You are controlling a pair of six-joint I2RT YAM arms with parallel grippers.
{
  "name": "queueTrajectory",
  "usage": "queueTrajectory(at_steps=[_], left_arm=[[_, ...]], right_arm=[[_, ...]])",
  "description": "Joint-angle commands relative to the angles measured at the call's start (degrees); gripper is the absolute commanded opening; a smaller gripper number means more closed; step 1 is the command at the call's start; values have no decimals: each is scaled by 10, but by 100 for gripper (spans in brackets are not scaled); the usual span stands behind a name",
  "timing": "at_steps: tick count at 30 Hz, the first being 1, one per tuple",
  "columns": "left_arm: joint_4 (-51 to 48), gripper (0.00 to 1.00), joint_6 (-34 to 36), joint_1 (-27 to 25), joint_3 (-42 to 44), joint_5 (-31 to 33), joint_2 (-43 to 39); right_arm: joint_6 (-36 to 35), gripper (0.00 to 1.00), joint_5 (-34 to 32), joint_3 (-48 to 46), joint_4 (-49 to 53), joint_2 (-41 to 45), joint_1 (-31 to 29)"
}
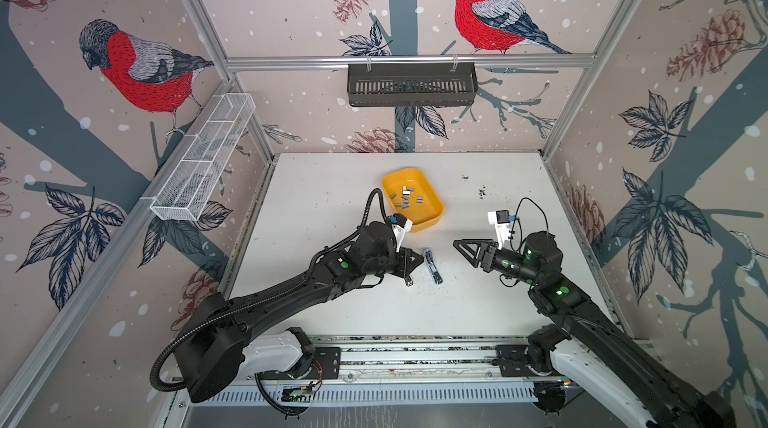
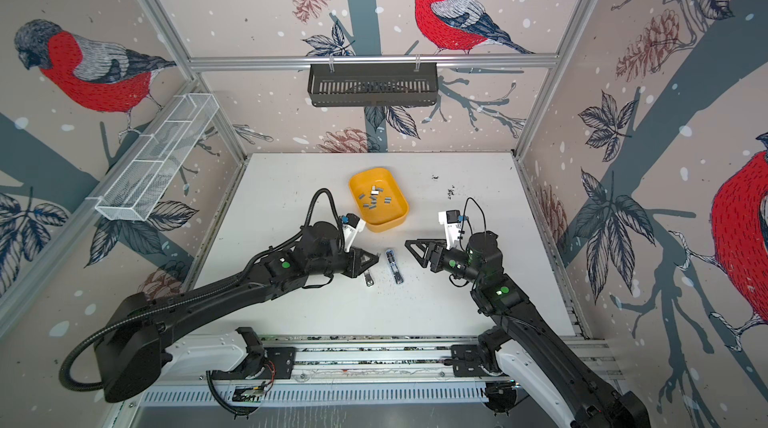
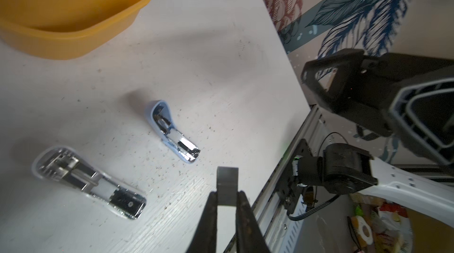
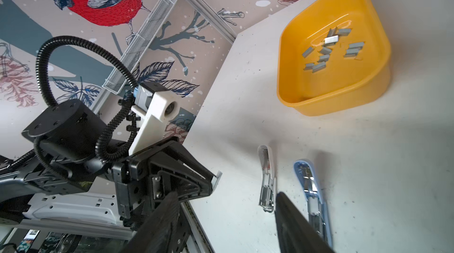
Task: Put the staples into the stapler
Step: 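Raise the left gripper with the strip while the right gripper rises toward it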
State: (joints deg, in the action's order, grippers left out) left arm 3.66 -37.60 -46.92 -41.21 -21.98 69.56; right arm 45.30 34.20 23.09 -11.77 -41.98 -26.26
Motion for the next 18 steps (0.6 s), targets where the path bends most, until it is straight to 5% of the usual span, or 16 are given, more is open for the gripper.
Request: queueTrajectory(at_steps=[1, 18], left_arm=[[136, 15, -33, 18, 10, -85, -15], [401, 15, -175, 44, 52, -157, -43]], right_arm=[[35, 62, -6, 3, -79, -9, -17], [148, 59, -15, 52, -241, -67, -68]])
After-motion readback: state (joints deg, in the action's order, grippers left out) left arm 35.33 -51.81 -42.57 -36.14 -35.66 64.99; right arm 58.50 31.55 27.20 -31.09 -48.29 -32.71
